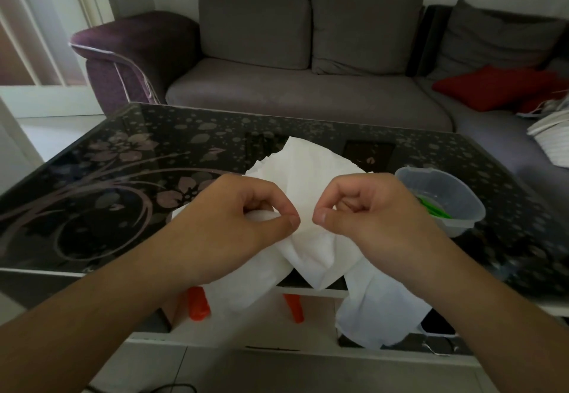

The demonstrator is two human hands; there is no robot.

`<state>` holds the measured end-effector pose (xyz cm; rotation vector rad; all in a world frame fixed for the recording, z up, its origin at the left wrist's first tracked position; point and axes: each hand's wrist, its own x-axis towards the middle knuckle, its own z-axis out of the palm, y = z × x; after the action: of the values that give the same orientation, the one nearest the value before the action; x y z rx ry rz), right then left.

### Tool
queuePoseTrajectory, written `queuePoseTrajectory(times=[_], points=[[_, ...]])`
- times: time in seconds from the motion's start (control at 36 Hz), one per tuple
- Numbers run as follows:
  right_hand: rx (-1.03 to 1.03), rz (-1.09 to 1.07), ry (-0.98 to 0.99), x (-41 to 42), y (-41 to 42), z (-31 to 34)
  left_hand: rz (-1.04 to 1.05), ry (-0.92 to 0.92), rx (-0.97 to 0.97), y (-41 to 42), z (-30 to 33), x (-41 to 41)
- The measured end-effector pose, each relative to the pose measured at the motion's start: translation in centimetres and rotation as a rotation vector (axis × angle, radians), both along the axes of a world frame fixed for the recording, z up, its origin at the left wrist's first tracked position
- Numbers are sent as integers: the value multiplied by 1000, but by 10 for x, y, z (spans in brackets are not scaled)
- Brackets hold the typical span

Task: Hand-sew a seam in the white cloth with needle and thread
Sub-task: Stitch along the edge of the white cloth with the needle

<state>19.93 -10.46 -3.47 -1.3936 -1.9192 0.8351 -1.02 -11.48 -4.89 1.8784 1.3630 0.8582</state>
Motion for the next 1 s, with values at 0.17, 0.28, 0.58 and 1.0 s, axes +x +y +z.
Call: queuePoseTrajectory(times=[0.17, 0.28, 0.58, 1.0], points=[[-58, -51, 68, -1, 0, 5, -7, -19, 0, -1, 1, -1], [-62, -37, 72, -1, -2, 5, -1, -24, 12, -1, 1, -2], [-28, -374, 92, -7, 0, 5, 30, -41, 49, -2, 6, -5], [-25, 31, 85, -16, -1, -10, -9, -2, 87, -9, 9, -1]])
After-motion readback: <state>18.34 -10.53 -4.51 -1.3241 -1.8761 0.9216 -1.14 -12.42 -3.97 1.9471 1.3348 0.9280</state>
